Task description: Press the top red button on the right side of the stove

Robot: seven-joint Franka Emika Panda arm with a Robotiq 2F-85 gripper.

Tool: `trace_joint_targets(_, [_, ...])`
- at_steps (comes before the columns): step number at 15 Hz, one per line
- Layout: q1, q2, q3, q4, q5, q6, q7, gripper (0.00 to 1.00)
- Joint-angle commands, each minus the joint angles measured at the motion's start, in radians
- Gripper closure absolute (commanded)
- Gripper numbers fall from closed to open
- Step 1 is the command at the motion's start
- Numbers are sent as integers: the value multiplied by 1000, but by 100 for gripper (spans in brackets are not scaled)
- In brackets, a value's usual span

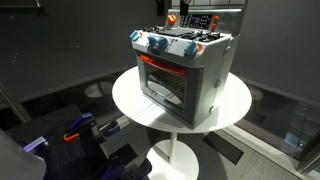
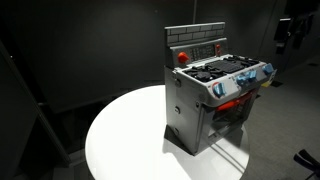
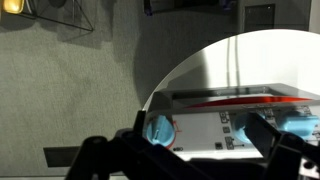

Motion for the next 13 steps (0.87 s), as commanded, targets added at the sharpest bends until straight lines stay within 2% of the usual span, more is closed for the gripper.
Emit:
trace_joint_targets(1, [-6, -91, 2, -83, 22, 21, -73, 0])
trace_joint_targets(13, [-11, -69, 14, -73, 3, 4, -50, 0])
